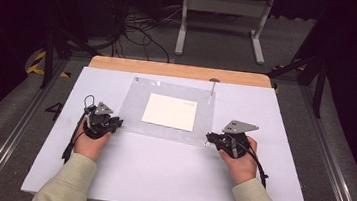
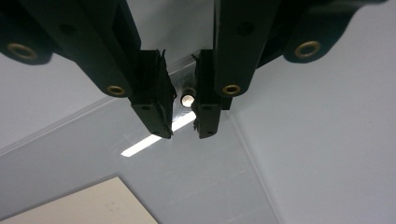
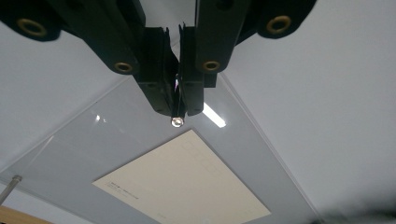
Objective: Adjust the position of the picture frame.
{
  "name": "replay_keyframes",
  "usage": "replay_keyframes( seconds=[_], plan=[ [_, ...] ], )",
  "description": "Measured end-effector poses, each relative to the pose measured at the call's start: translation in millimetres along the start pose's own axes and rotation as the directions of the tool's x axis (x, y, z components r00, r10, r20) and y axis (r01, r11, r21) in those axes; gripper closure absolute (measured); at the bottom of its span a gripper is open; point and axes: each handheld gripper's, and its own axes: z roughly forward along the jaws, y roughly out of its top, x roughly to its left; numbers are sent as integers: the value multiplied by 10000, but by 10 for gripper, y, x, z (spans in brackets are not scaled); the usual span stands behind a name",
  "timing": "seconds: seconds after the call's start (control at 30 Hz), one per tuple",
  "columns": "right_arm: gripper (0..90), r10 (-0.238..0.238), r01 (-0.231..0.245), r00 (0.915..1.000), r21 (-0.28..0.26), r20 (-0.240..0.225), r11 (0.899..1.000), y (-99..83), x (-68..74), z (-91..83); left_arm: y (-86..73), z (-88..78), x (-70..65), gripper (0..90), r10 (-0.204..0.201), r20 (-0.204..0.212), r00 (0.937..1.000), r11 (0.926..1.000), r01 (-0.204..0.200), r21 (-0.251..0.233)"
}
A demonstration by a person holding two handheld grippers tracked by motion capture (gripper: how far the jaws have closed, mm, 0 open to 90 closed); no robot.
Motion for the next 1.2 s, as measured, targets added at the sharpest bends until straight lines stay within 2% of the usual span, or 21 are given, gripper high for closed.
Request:
replay_keyframes(
  seconds=[0.07,0.23,0.27,0.37,0.47,0.53,0.63,0.67,0.7,0.73,0.77,0.8,0.83,0.87,0.9,0.93,0.97,1.07,1.13,1.17,1.2],
  plan=[
    [838,-3,3,10000,6,13,10000,0,2,2,-7,1,8,824,75,-6,10000,10000,-75,-53],
    [841,-21,21,10000,16,47,10000,5,1,-2,-11,-6,3,833,263,57,9996,9997,-263,-13],
    [844,-17,17,10000,24,83,10000,6,-2,-7,-8,-23,-4,833,318,330,9989,9994,-321,98],
    [848,32,-35,9998,130,194,9999,5,-17,-39,-9,-51,-54,834,635,628,9960,9975,-652,263],
    [849,142,-146,9994,105,329,9998,1,-46,-90,-12,-96,-113,837,1015,965,9901,9940,-1049,311],
    [849,294,-294,9988,-22,382,9996,-3,-82,-131,-15,-154,-171,838,1287,1264,9836,9905,-1336,311],
    [850,448,-442,9978,-117,491,9990,-9,-130,-186,-28,-230,-276,837,1785,1711,9690,9813,-1880,413],
    [850,503,-496,9973,-133,543,9987,-13,-142,-200,-32,-255,-323,837,1992,1892,9615,9762,-2115,470],
    [850,563,-555,9966,-157,606,9983,-19,-160,-219,-33,-285,-389,837,2292,2116,9501,9680,-2453,532],
    [850,617,-608,9956,-157,710,9980,-28,-182,-247,-33,-285,-389,837,2292,2116,9501,9680,-2453,532],
    [850,673,-662,9947,-167,775,9977,-36,-203,-268,-30,-320,-506,837,2776,2562,9259,9508,-3030,649],
    [850,728,-717,9938,-168,836,9973,-45,-226,-291,-27,-334,-562,836,2988,2799,9123,9420,-3290,665],
    [850,772,-760,9932,-168,875,9970,-56,-249,-317,-28,-345,-606,836,3119,2998,9016,9357,-3463,681],
    [850,817,-804,9925,-178,910,9966,-65,-265,-333,-30,-358,-664,836,3320,3212,8869,9266,-3704,648],
    [850,868,-856,9919,-166,927,9962,-78,-288,-357,-39,-371,-743,836,3509,3556,8663,9165,-3956,592],
    [850,908,-893,9909,-199,993,9958,-92,-313,-381,-48,-384,-811,836,3697,3751,8500,9057,-4198,586],
    [850,941,-927,9898,-185,1066,9955,-102,-328,-398,-54,-394,-880,836,3935,3963,8295,8905,-4511,598],
    [849,984,-975,9866,-131,1299,9951,-131,-373,-420,-97,-402,-1125,835,4437,4369,7825,8553,-5153,542],
    [849,1021,-1031,9843,-8,1438,9947,-154,-405,-431,-111,-393,-1291,836,4757,4669,7454,8286,-5579,465],
    [849,1051,-1066,9836,25,1463,9943,-166,-421,-437,-121,-397,-1375,837,4803,4813,7333,8223,-5674,439],
    [848,1084,-1100,9825,21,1516,9939,-178,-435,-444,-125,-397,-1450,837,4941,4968,7135,8101,-5853,349]
  ],
)
